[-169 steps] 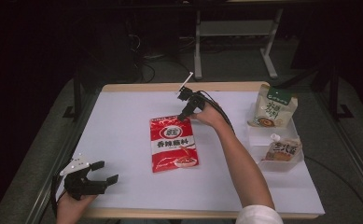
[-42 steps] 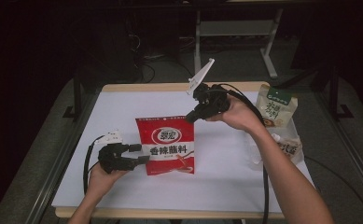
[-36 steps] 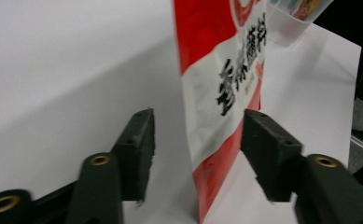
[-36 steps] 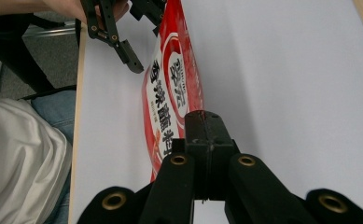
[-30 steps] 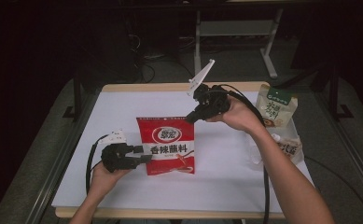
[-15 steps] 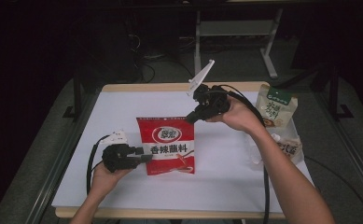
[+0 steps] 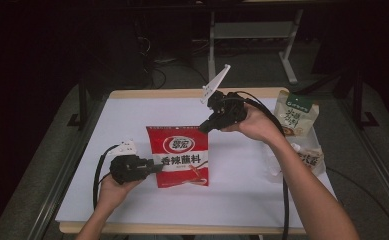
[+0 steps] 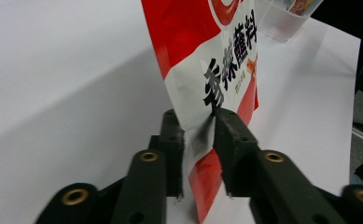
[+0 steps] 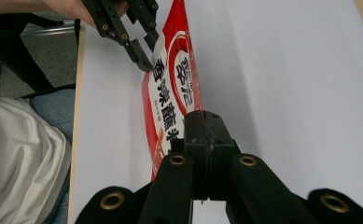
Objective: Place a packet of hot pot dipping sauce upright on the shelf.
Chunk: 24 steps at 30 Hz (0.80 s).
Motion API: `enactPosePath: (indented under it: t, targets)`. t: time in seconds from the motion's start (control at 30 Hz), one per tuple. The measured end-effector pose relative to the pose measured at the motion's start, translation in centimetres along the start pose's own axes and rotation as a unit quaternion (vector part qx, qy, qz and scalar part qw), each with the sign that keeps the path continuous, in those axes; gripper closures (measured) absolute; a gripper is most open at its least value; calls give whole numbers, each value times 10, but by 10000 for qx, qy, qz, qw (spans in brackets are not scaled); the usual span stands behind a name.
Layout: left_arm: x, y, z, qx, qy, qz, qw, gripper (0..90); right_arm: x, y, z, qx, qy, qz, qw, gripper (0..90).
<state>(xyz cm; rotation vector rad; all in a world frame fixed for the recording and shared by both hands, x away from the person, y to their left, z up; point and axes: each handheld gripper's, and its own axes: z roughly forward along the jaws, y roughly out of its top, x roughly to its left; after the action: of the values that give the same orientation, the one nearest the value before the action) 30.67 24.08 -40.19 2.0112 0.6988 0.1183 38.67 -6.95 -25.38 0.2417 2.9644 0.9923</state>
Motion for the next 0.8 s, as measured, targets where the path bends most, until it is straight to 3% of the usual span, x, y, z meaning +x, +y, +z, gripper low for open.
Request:
enactPosePath:
  t: [0.33,0.63,0.73,0.8]
  targets:
    - [-5,0,0,-6,49,179,9998,821,0,0,7,38,81,9,10000,750]
    - [-7,0,-1,-12,29,253,9997,831,-1,4,21,180,65,-65,9998,758]
    - [-7,0,-1,9,34,281,9996,830,-1,3,28,257,72,-24,9996,825]
    - [-7,0,-2,30,45,296,9995,831,-2,2,28,243,81,1,9997,823]
